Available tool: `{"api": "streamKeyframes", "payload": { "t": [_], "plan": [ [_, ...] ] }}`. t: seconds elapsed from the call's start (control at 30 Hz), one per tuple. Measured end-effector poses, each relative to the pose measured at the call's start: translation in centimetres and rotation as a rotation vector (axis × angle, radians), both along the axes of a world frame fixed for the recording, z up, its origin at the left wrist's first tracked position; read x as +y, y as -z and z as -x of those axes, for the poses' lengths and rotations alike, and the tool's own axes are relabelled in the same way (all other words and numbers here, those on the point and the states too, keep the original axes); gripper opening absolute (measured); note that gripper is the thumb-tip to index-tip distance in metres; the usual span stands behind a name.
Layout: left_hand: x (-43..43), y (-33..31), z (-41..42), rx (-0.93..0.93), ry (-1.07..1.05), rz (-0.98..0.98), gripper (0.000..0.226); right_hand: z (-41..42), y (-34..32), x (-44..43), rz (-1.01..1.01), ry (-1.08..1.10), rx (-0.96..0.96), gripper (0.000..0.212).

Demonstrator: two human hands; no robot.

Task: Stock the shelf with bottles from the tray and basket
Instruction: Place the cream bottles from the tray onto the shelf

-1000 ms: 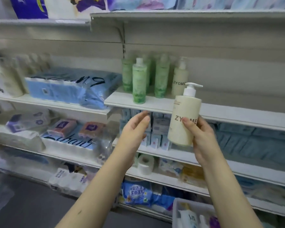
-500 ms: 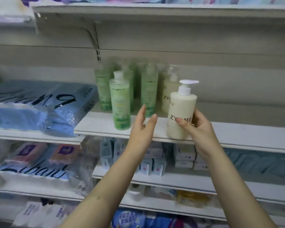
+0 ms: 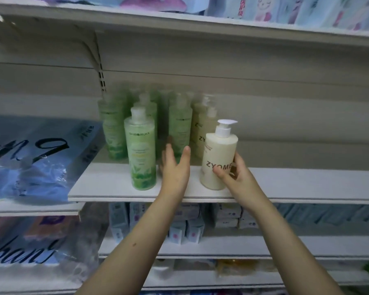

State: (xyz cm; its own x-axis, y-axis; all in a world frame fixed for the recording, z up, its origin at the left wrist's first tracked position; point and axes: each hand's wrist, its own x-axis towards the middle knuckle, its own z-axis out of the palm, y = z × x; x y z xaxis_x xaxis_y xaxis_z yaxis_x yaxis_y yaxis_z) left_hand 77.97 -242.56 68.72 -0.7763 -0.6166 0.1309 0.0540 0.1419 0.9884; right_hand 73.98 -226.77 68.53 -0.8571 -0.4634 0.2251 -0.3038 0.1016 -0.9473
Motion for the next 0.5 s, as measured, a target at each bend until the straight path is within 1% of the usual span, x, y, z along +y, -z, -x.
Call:
{"api": "streamKeyframes", "payload": {
  "t": [0.07, 0.17, 0.33, 0.5],
  "plan": [
    [-0.4, -0.1, 0.1, 0.017, 0.004, 0.000, 0.075, 0.5, 0.0, -0.5, -0.003, 0.010, 0.013, 0.076],
    [-0.5, 0.0, -0.2, 0.011, 0.026, -0.022, 0.066, 1.8, 0.0, -1.3, -0.007, -0.004, 0.034, 0.063],
    [-0.5, 0.1, -0.3, 0.026, 0.034, 0.006, 0.063, 3.7, 0.4, -2.2, 0.012, 0.019, 0.008, 0.058],
    [-0.3, 0.0, -0.4, 0.052, 0.020, -0.035, 0.059, 4.2, 1.0, -2.4, 0.037, 0.035, 0.025, 0.059]
  ]
}}
